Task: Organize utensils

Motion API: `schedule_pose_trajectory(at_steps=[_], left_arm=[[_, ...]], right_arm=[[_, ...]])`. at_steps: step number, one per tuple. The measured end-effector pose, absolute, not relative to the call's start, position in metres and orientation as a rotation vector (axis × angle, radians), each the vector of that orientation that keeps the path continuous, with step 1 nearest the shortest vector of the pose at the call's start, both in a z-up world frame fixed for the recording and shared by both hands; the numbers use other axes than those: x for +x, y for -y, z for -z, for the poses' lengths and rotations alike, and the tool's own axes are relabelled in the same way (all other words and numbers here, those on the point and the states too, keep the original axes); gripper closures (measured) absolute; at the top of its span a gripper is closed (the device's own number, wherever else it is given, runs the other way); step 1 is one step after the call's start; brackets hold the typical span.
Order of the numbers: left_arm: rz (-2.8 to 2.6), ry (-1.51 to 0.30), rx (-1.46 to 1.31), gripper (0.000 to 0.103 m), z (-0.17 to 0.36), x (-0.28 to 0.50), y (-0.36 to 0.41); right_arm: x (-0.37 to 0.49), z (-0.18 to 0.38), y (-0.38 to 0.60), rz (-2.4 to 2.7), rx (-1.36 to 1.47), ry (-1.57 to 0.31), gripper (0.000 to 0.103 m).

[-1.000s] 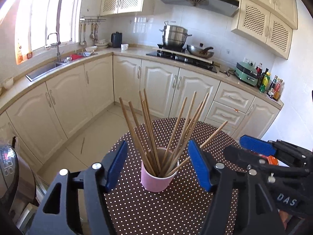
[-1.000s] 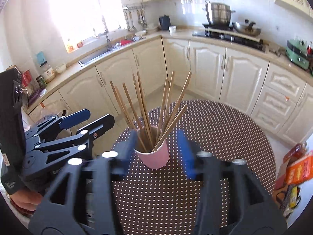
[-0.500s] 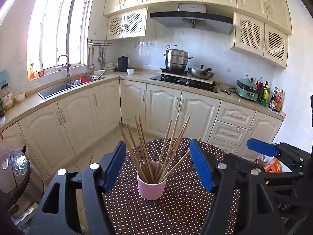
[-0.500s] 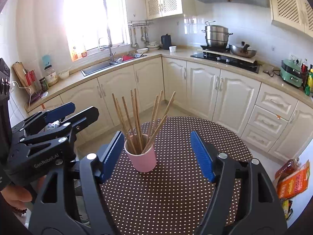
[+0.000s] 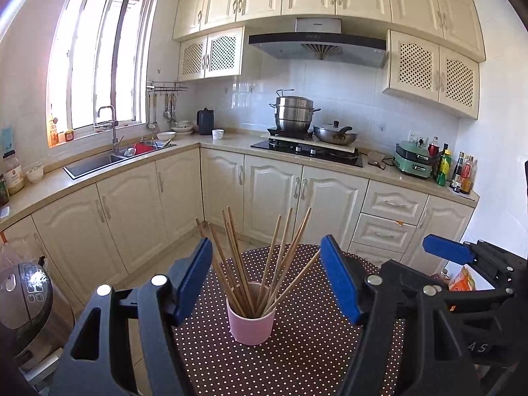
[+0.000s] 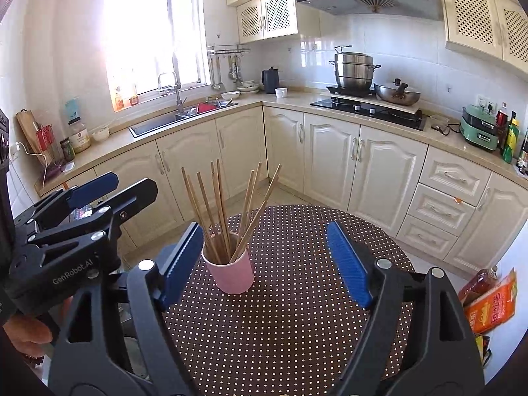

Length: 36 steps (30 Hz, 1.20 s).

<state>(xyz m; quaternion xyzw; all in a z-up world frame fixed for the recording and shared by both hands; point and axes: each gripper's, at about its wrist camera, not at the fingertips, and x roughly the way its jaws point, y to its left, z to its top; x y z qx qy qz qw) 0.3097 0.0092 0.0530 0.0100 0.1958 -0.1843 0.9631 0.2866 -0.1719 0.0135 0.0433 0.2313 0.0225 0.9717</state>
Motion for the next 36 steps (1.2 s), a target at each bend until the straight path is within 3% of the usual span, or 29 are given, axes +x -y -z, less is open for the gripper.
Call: schedule_pose_trajectory(at_steps=[36], left_arm=[[0.341,-0.334,0.070,0.036,-0.057,0.315,-0.020]], right_arm=[[0.296,-0.014,0.160,-0.043,0.077,-0.478,0.025]])
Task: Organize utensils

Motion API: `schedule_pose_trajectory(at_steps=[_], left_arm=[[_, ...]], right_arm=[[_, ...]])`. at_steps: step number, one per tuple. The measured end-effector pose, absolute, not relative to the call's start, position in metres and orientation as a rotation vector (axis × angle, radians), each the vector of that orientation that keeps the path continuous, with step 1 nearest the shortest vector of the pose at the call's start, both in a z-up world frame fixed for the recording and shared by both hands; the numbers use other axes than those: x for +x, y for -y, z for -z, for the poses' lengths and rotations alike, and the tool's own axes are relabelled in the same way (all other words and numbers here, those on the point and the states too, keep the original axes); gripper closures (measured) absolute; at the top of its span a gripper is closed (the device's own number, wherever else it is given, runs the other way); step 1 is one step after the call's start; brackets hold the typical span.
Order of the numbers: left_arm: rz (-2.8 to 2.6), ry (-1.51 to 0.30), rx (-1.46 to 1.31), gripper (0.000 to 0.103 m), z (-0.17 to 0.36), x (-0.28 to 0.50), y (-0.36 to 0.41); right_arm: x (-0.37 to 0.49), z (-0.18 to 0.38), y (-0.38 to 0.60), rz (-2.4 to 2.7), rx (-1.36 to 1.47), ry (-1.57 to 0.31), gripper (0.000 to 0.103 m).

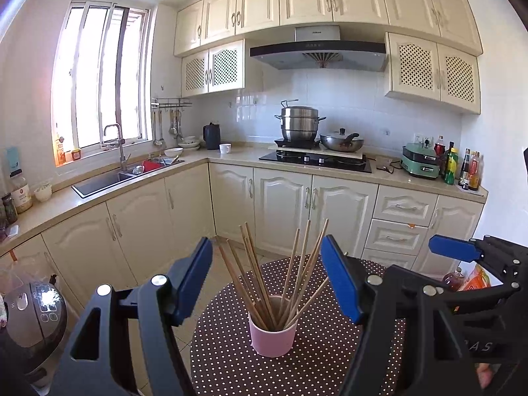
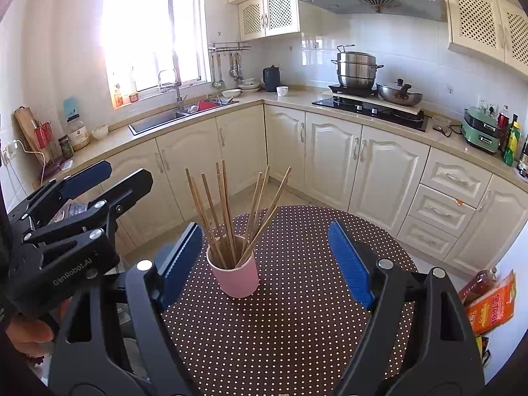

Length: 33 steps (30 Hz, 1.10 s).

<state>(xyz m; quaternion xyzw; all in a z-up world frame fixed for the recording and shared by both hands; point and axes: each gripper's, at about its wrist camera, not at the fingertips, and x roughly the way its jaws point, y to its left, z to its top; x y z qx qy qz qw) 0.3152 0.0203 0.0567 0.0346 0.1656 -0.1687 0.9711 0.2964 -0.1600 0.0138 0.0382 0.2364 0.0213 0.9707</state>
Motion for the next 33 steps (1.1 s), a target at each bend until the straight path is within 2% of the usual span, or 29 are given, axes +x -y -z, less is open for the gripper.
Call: schedule_pose_trajectory(at_steps=[33], left_arm=[[0.341,-0.327,0.056,0.033,-0.0520,0.3186,-0.0265]], right_arm=[[0.2991,-0.0138,0.1529,-0.038,0.074,-0.487,0.023]])
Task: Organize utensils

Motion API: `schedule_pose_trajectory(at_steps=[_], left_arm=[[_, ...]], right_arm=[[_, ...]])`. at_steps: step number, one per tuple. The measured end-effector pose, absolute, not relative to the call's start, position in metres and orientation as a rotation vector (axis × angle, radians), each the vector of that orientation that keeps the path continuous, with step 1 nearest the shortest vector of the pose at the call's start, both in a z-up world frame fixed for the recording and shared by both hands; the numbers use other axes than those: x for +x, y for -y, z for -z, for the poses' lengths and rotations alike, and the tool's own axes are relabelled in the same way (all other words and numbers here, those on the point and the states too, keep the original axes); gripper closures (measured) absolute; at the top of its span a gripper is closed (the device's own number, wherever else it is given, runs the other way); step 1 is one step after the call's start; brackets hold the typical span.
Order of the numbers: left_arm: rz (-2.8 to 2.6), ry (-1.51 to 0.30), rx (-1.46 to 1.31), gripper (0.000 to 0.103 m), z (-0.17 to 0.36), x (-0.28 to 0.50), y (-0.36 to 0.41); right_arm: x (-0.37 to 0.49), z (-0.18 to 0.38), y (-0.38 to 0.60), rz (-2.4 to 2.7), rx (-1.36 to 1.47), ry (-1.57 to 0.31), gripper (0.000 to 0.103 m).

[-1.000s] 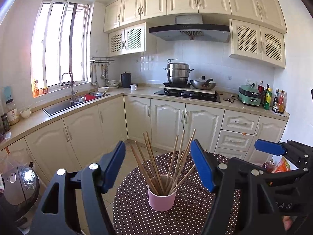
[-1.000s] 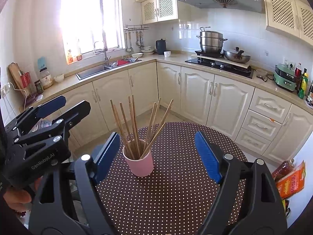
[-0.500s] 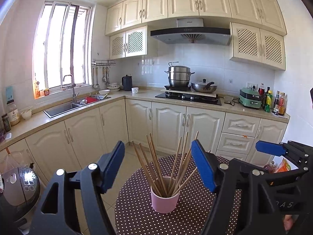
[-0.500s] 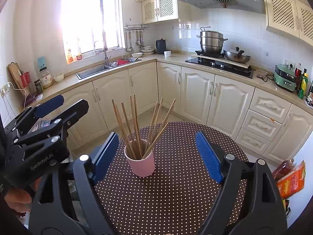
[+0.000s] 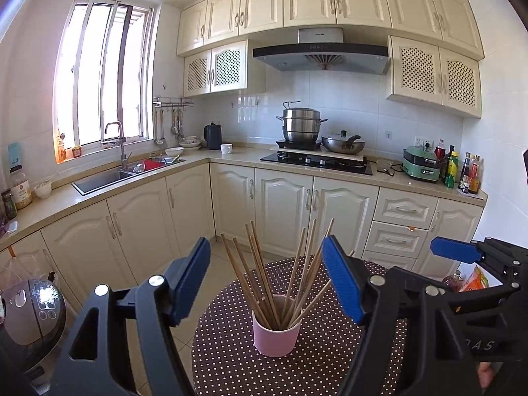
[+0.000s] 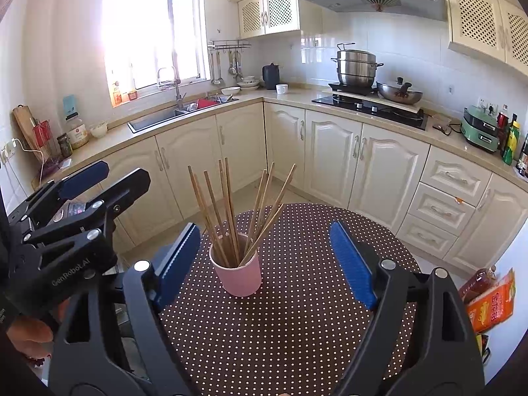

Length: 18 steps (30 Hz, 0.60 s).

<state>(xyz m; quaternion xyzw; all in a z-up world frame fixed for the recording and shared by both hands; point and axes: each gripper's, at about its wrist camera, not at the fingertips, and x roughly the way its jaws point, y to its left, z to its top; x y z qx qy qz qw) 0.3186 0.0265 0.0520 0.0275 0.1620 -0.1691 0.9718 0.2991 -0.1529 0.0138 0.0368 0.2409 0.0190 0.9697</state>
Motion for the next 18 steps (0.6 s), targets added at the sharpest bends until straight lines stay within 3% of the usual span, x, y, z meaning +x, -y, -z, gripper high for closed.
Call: schedule_pose_trajectory(at_steps=[18], left_arm=[[0.338,-0.334,0.058,0.033,-0.0506,0.3162,-0.0255]], right_arm=[[0.2999,-0.0122,0.1549,-0.038,0.082,-0.497,0.023]])
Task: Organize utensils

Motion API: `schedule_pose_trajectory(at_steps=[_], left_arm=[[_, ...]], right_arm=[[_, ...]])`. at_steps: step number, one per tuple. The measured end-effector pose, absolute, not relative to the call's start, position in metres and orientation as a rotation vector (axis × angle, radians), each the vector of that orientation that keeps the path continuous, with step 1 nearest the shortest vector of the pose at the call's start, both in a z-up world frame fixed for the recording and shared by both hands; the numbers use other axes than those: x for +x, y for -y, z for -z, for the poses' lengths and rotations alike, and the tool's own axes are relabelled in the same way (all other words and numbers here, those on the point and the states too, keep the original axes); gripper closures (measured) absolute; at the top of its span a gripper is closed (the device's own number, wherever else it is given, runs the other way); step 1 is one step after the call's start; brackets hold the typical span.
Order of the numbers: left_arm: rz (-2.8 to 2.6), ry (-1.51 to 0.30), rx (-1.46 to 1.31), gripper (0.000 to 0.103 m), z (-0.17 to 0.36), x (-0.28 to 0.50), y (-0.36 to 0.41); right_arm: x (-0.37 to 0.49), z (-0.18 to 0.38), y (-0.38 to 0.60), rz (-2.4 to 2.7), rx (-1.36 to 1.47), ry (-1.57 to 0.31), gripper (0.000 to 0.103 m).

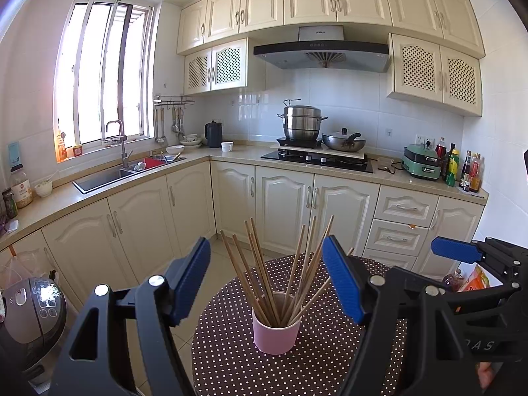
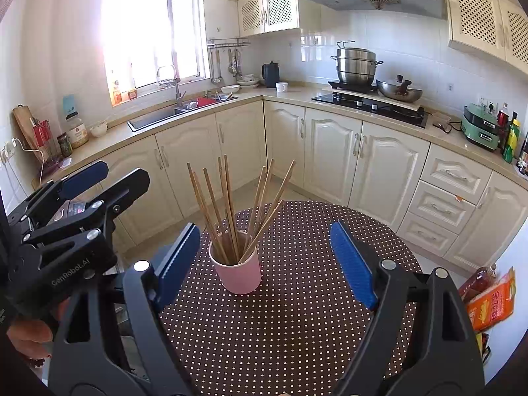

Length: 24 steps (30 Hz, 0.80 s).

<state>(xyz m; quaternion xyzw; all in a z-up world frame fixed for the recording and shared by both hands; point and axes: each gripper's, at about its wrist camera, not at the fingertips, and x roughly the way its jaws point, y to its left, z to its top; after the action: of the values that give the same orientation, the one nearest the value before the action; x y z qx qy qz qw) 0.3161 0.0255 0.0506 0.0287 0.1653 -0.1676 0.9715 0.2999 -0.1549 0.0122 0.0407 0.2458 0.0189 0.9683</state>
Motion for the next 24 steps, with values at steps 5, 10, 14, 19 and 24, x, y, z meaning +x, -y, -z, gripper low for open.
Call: schedule_pose_trajectory(at_steps=[5,10,14,19,24], left_arm=[[0.338,-0.334,0.059,0.033,-0.0504,0.3159,-0.0258],[0.337,-0.336,0.057,0.033,-0.0480,0.3158,-0.0264],[0.336,-0.340,0.057,0.033,-0.0470,0.3160,-0.0283],[0.337,-0.342,0.056,0.033,-0.0459,0.3160,-0.0287],[0.336,-0.343,0.057,0.033,-0.0445,0.3155,-0.0294]], right_arm=[[0.2992,-0.0123,0.1556,-0.038,0.082,-0.495,0.023],[0.2994,-0.0112,0.1562,-0.038,0.081,-0.495,0.023],[0.2998,-0.0110,0.1562,-0.038,0.084,-0.498,0.023],[0.3001,-0.0104,0.1568,-0.037,0.082,-0.499,0.022],[0.3003,-0.0088,0.1578,-0.038,0.082,-0.501,0.022]])
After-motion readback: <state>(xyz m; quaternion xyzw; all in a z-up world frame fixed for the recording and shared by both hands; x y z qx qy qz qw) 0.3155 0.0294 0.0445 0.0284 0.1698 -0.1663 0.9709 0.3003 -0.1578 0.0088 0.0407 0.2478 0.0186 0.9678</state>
